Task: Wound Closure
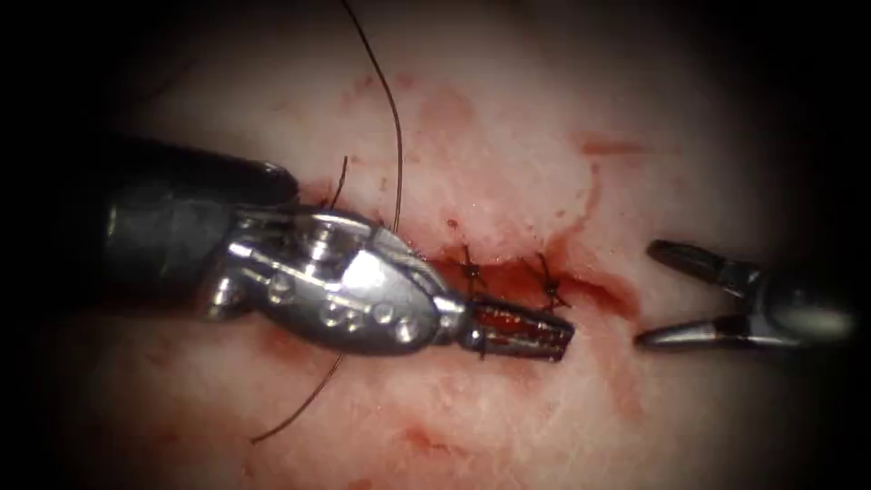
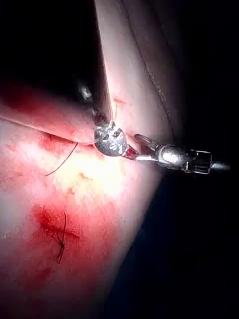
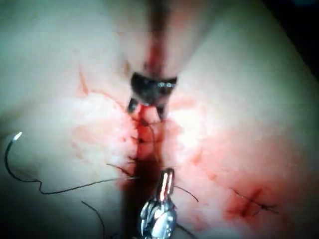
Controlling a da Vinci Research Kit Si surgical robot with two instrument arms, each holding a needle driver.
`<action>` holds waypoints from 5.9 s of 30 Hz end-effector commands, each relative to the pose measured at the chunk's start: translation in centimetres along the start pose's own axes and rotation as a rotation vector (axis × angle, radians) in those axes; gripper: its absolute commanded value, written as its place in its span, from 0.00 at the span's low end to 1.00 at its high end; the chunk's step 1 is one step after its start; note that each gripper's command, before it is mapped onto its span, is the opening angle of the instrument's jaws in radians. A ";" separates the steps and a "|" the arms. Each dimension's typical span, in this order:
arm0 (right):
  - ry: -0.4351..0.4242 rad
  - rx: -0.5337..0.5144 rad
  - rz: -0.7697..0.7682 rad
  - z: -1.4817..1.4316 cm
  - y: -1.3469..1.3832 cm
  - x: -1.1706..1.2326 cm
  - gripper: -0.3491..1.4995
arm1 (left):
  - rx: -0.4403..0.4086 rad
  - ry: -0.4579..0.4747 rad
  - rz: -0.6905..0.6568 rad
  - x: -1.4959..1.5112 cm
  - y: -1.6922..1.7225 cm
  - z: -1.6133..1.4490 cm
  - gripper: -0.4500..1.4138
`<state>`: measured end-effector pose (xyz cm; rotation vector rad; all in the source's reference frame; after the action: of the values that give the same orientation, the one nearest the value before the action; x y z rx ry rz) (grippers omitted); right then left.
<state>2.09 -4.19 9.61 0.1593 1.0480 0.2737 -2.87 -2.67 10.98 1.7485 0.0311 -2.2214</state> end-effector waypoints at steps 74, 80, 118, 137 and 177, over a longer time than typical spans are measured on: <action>0.080 -0.006 -0.066 1.04 -0.12 0.21 0.00 | 0.001 -0.008 -0.001 0.03 0.11 0.15 0.00; 0.069 -0.002 -0.072 1.06 -0.15 0.17 0.00 | 0.000 -0.006 -0.001 0.03 0.11 0.13 0.00; 0.015 -0.159 0.009 0.33 0.22 -0.30 0.91 | -0.048 -0.228 -0.172 -1.44 -0.01 -1.61 0.00; -0.007 -0.195 0.031 0.31 0.21 -0.36 0.91 | -0.006 -0.342 -0.550 -1.94 -0.01 -2.08 0.89; -0.005 -0.184 0.071 0.33 0.17 -0.36 0.91 | -0.128 -0.341 -0.759 -1.26 0.12 -1.97 0.79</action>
<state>2.11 -4.11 10.07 0.0305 1.0062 0.4331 -0.67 -2.05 11.58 1.3983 0.8536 -2.9206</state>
